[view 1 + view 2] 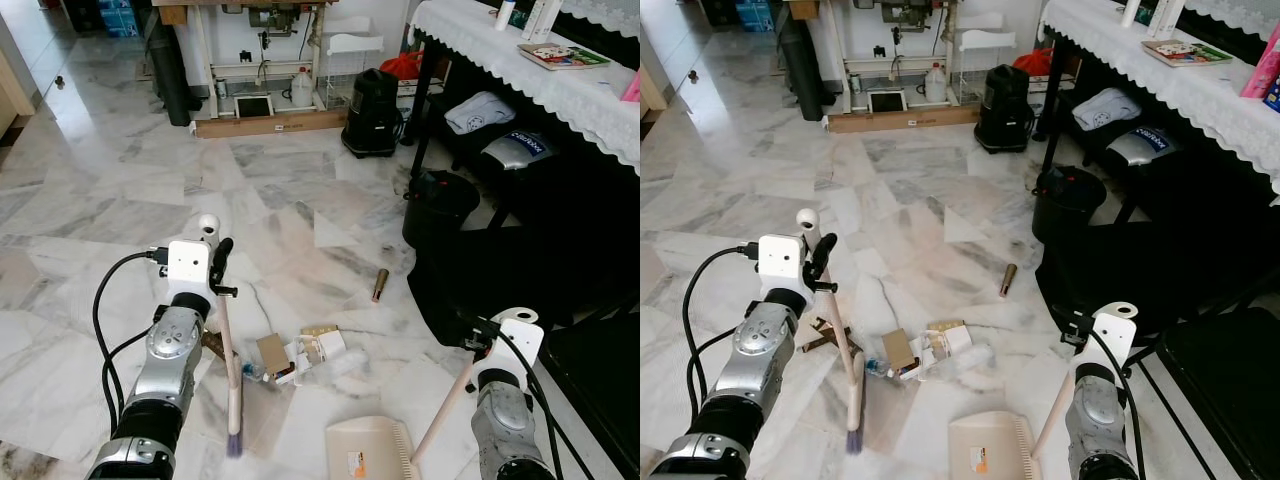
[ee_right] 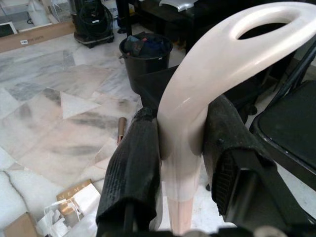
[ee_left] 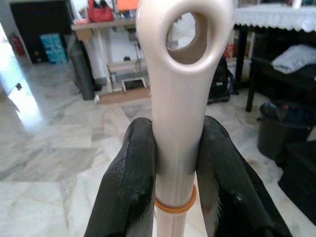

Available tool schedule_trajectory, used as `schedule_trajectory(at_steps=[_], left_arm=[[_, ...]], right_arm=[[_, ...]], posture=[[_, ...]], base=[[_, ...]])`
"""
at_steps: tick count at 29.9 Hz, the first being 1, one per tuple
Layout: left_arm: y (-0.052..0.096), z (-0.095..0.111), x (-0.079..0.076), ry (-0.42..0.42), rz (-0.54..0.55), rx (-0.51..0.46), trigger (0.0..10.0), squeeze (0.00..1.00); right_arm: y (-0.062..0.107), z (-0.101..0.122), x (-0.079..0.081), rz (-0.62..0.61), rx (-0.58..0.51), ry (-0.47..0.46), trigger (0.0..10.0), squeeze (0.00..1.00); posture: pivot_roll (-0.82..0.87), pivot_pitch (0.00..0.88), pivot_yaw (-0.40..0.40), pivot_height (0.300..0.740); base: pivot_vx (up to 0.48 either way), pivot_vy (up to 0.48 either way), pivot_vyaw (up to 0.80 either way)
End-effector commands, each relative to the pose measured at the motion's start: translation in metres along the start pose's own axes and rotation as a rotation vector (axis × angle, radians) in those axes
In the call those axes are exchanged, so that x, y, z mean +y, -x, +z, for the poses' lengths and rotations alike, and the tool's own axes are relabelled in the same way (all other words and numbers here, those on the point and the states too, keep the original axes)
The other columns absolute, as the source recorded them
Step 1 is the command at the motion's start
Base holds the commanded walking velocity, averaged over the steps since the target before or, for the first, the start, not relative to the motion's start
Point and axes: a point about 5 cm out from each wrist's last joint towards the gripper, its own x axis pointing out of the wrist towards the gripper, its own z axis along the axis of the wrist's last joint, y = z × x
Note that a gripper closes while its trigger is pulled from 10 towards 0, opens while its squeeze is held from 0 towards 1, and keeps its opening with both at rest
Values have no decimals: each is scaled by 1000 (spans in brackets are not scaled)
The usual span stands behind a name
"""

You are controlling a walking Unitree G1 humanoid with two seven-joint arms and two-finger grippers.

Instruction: Sweep floor

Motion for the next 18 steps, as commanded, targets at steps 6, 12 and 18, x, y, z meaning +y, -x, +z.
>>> schedule_trajectory(at_steps=[6, 12, 18], left_arm=[[3, 10, 1, -49, 2, -78, 10000, 0], [2, 11, 3, -48, 13, -81, 10000, 0], [-1, 14, 5, -40, 22, -92, 10000, 0]], right_arm=[[6, -13, 2, 6, 63, -7, 10000, 0], [4, -11, 0, 1, 58, -9, 10000, 0], [0, -4, -6, -23, 33, -4, 10000, 0]], posture=[[-38, 0, -36, 740], [-37, 0, -36, 740], [-38, 0, -34, 740]], base=[[0, 0, 0], [219, 0, 0], [286, 0, 0]])
